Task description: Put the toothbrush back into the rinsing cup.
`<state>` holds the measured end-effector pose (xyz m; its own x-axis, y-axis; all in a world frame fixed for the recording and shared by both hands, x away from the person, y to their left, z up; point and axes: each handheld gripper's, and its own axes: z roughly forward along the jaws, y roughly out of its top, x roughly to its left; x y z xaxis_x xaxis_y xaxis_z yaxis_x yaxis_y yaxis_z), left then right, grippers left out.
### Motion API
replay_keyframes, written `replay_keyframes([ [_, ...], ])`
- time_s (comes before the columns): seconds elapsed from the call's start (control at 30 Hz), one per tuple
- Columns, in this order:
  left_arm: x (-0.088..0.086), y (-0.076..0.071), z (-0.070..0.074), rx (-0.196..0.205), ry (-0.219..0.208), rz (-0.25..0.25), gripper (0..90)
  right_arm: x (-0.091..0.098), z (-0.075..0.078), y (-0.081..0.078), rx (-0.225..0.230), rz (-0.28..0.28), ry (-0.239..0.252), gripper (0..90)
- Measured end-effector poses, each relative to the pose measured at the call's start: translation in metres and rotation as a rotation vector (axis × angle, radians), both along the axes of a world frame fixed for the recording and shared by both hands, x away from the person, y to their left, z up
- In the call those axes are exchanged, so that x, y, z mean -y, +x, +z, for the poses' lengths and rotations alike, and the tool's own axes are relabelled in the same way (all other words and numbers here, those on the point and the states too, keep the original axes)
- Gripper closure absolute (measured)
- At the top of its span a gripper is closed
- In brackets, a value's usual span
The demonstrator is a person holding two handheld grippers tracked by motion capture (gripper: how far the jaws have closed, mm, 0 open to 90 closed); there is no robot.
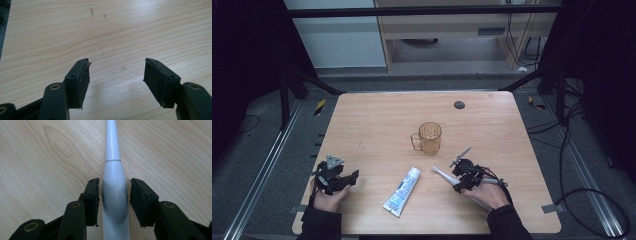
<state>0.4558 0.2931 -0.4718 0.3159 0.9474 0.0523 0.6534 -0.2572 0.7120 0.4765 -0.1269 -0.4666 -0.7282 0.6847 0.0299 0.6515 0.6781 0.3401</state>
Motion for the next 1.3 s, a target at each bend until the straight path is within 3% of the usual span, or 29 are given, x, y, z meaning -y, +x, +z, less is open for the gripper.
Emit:
replay_keyframes([
  [0.27, 0.0, 0.0, 0.0, 0.0, 0.0, 0.001, 36.5, -0.001, -0.003, 0.001, -0.018, -0.004, -0.015, 62.4],
  [0.77, 0.0, 0.0, 0.0, 0.0, -0.001, 0.002, 36.5, -0.001, -0.001, 0.001, -0.011, -0.023, -0.018, 66.9],
  [1.3, 0.0, 0.0, 0.001, 0.002, -0.003, 0.002, 36.5, 0.01, 0.023, -0.005, 0.075, -0.041, 0.076, 67.1],
])
